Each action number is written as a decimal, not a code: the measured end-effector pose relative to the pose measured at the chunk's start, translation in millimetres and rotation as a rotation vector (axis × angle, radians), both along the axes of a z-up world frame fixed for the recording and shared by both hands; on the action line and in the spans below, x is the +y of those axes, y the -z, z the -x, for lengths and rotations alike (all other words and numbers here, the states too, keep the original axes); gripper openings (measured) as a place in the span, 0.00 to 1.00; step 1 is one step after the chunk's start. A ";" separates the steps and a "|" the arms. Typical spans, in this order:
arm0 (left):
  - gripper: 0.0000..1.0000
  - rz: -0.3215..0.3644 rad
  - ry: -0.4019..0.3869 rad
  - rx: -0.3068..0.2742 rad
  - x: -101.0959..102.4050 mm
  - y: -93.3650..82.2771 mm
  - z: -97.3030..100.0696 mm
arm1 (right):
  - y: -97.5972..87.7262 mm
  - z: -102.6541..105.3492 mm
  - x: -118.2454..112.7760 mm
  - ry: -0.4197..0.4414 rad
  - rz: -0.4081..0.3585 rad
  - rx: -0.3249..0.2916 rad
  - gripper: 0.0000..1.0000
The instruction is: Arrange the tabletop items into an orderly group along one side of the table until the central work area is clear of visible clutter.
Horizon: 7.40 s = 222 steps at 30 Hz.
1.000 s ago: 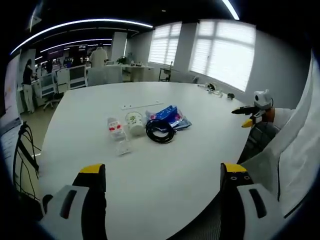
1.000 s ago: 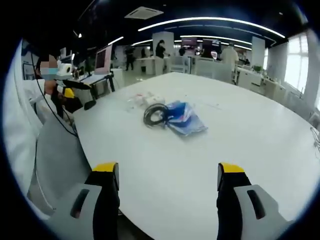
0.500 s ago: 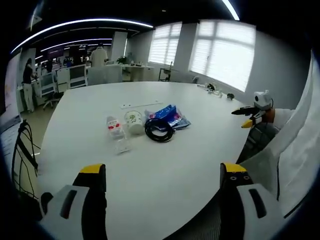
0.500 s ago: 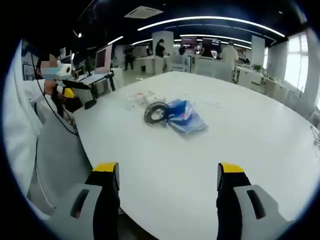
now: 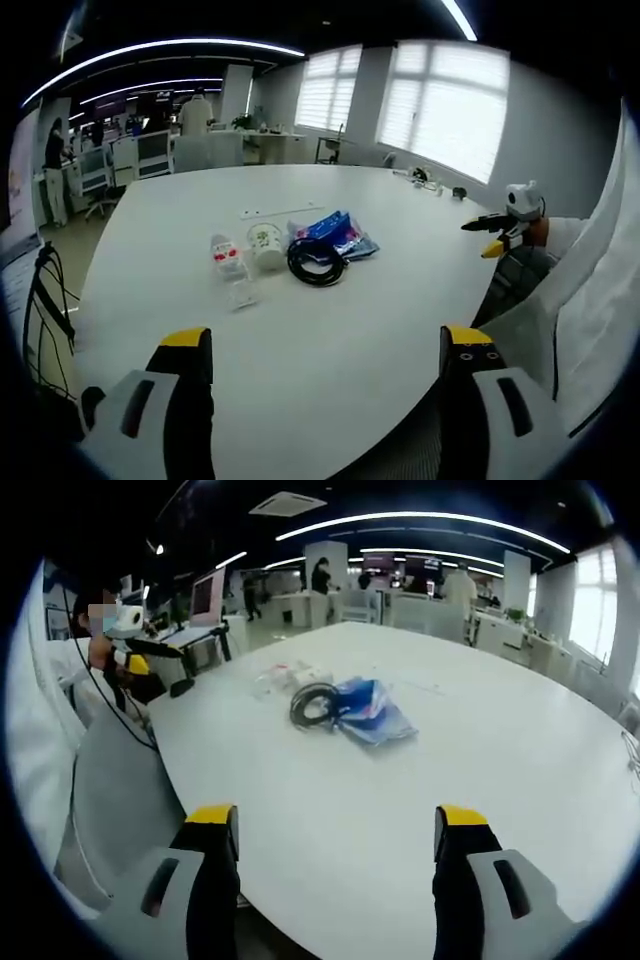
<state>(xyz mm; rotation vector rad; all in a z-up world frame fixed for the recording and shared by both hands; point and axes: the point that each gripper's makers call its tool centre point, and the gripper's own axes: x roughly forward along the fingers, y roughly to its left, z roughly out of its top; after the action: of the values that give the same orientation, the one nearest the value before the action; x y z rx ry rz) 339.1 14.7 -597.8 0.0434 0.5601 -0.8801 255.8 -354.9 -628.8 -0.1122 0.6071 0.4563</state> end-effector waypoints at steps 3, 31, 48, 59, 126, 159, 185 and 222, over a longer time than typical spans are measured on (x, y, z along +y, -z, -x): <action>0.97 0.002 0.000 0.001 -0.5 0.1 -0.1 | 0.4 0.4 0.0 0.000 0.000 0.003 0.79; 0.96 0.003 -0.001 -0.007 1.9 -6.2 -8.8 | -7.8 -16.5 6.4 -0.028 0.010 -0.007 0.79; 0.96 0.010 0.006 -0.022 -0.8 -12.1 -17.8 | -14.1 -27.5 9.9 -0.051 0.021 -0.013 0.78; 0.96 0.010 0.013 -0.025 -3.7 -13.2 -26.8 | -15.1 -35.9 12.1 -0.054 0.017 -0.016 0.78; 0.93 0.034 0.067 0.001 -42.9 8.4 -87.6 | -3.9 -123.1 66.2 -0.141 -0.031 -0.035 0.70; 0.90 0.061 0.096 0.029 -75.5 26.3 -108.7 | 15.4 -167.7 107.0 -0.190 -0.081 -0.012 0.63; 0.87 0.082 0.130 0.064 -106.0 45.4 -116.8 | 37.8 -195.5 123.5 -0.201 -0.105 0.019 0.57; 0.85 0.102 0.189 0.104 -145.8 67.4 -129.7 | 69.7 -225.9 140.6 -0.217 -0.124 0.067 0.46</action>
<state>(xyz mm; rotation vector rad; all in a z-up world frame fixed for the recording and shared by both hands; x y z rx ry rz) 468.7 -131.0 -665.2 -0.0429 0.6145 -1.0989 481.6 -214.3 -698.4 -0.0447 0.6339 0.7085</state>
